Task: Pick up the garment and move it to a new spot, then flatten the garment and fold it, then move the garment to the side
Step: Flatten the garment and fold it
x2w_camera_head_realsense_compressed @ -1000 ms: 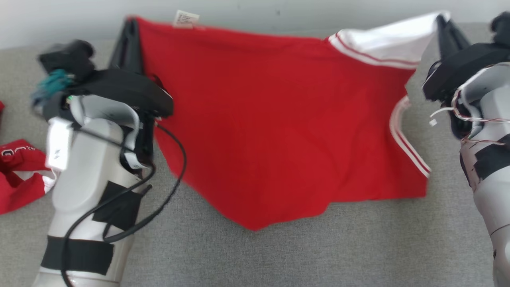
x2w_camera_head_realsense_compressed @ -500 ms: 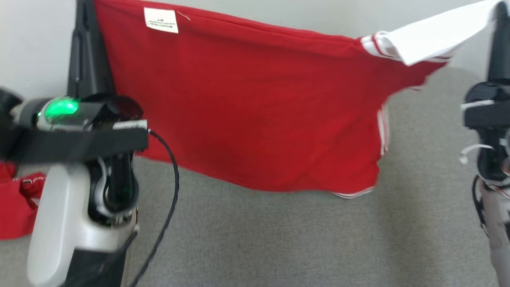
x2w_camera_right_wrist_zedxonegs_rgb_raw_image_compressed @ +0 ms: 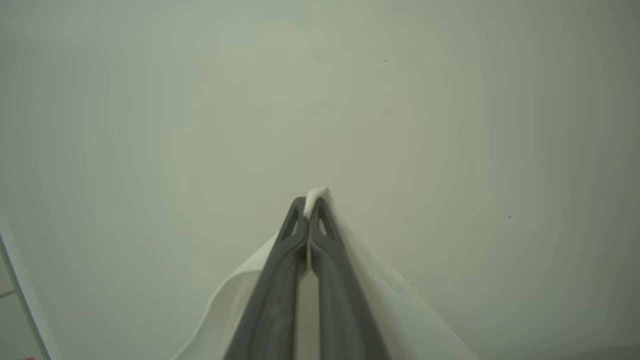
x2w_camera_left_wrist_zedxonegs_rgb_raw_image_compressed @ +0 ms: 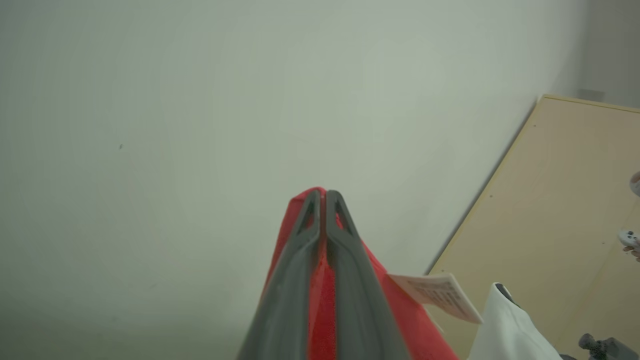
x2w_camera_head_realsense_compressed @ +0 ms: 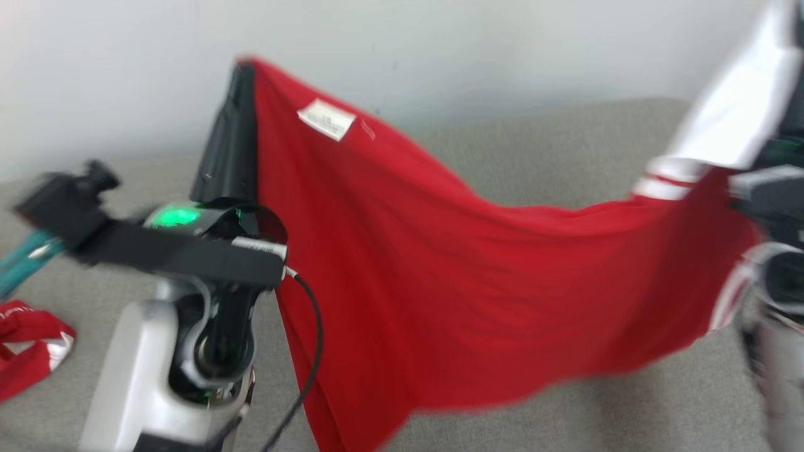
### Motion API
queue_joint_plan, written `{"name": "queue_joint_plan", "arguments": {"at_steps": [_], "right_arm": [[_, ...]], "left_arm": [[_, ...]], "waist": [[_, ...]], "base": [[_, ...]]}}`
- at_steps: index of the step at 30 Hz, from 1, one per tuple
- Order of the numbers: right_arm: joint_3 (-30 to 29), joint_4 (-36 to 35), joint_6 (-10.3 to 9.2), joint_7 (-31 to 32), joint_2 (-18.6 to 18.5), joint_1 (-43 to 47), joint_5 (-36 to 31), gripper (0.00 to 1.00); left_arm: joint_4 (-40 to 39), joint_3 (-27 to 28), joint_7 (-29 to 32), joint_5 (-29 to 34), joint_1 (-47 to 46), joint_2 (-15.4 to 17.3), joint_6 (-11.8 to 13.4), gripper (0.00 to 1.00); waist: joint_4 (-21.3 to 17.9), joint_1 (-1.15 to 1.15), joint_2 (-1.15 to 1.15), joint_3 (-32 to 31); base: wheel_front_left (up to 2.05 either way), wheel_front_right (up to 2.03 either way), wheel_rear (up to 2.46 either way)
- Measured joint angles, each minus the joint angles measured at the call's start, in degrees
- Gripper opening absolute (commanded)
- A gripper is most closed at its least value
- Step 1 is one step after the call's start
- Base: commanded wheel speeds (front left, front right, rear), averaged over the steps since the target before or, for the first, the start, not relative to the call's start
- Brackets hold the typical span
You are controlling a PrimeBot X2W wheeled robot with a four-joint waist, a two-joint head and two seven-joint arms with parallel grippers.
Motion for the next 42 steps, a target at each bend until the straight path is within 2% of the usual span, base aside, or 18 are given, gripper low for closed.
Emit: {"name": "queue_joint_plan", "arguments": {"at_steps": [4,7,9,11,13,16,18,23,27,31,34,39,42], "right_arm": [[6.7,17.3,-2.18,2.1,3.8,-10.1,-2.6,0.00],[6.1,27.7,-4.22,1.6,5.0,-23.5,-4.2,0.00],[1.8,26.9,-4.76,-0.4,4.1,-31.9,-3.6,0.00],[-0.7,22.9,-4.66,-2.3,1.9,-37.9,-2.9,0.00],[-1.4,19.3,-3.98,-2.5,-1.0,-39.8,-2.7,0.00],[-0.2,19.3,-2.38,-1.0,-3.4,-37.4,-2.7,0.00],[2.5,20.3,-1.67,1.1,-3.5,-32.1,-3.9,0.00],[6.2,24.5,-1.04,5.0,-1.1,-18.8,-4.1,0.00],[8.4,28.7,-1.07,6.5,2.4,-11.5,-3.2,0.00],[8.7,32.7,-1.05,6.8,4.2,-8.0,-2.6,0.00],[7.0,33.7,-1.07,5.8,3.8,-7.4,-1.8,0.00],[4.8,33.0,-0.99,4.9,2.0,-4.2,-1.5,0.00],[5.1,31.8,-0.07,4.8,2.1,-1.3,-1.4,0.00]], "left_arm": [[16.8,1.3,2.0,3.3,-4.7,0.8,1.4,0.00],[25.3,4.8,0.6,8.3,-14.9,2.7,2.4,0.00],[26.4,5.5,-1.1,10.6,-24.4,3.2,2.4,0.00],[24.3,5.3,-3.2,11.8,-32.7,2.6,2.2,0.00],[21.7,3.7,-3.9,12.0,-37.1,1.9,0.1,0.00],[22.7,1.5,-4.5,12.1,-36.1,1.7,-1.8,0.00],[24.0,0.0,-4.3,12.9,-32.2,2.6,-2.3,0.00],[31.1,-1.1,-3.7,16.4,-22.3,7.0,-1.2,0.00],[38.4,-1.6,-3.4,18.4,-17.1,9.5,-0.6,0.00],[45.5,-2.6,-3.3,18.4,-14.6,9.0,-0.6,0.00],[48.9,-2.6,-3.9,18.0,-14.3,7.9,-0.6,0.00],[50.8,-1.2,-6.1,17.1,-13.3,6.9,-0.2,0.00],[51.3,-0.8,-7.4,15.9,-10.7,7.1,-0.2,0.00]], "waist": [[-0.7,0.02,0.01,3.0],[-1.4,0.03,0.01,5.3],[-1.9,0.04,0.02,6.9],[-2.2,0.03,0.01,8.5],[-2.3,0.00,-0.01,10.0],[-1.9,0.01,0.00,12.0],[-1.5,0.03,0.02,13.0],[-0.6,0.02,0.01,15.3],[-0.9,0.02,0.01,17.2],[-2.0,0.02,0.01,18.5],[-3.0,0.02,0.01,18.5],[-3.4,0.01,0.01,16.8],[-3.2,0.01,0.00,15.1]], "base": [[0.00,0.00,0.00],[0.00,0.00,0.00],[0.00,0.00,0.00],[0.00,0.00,0.00],[0.00,0.00,0.00],[0.00,0.00,0.00],[0.00,0.00,0.00],[0.00,0.00,0.00],[0.00,0.00,0.00],[0.00,0.00,0.00],[0.00,0.00,0.00],[0.00,0.00,0.00],[0.00,0.00,0.00]]}}
